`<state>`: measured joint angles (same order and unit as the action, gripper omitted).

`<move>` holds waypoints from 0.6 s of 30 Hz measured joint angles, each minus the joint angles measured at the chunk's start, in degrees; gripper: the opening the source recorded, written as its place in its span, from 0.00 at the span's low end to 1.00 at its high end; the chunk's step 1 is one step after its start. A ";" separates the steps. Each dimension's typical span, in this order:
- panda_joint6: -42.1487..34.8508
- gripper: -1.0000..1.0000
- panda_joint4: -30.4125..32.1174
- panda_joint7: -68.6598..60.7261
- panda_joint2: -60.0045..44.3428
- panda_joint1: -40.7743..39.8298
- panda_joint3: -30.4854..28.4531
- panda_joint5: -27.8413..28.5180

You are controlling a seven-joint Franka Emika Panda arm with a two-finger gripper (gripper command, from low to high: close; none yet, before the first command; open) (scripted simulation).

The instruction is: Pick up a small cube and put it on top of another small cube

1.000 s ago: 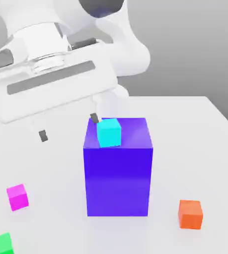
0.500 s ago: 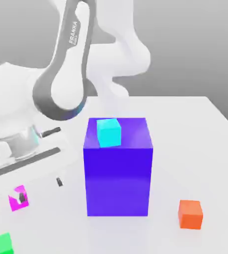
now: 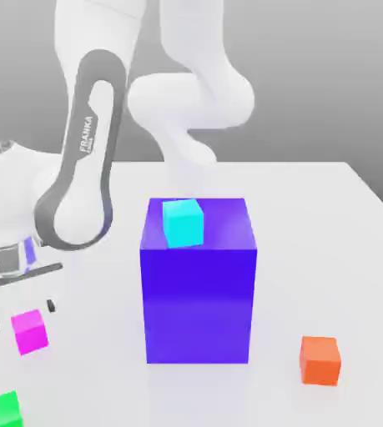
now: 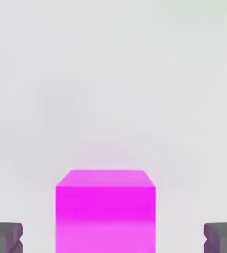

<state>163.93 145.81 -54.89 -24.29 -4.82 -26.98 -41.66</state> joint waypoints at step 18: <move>-11.48 0.00 -3.78 4.96 8.05 10.38 -10.74 18.26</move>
<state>152.45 142.03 -49.93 -16.24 5.56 -37.72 -23.41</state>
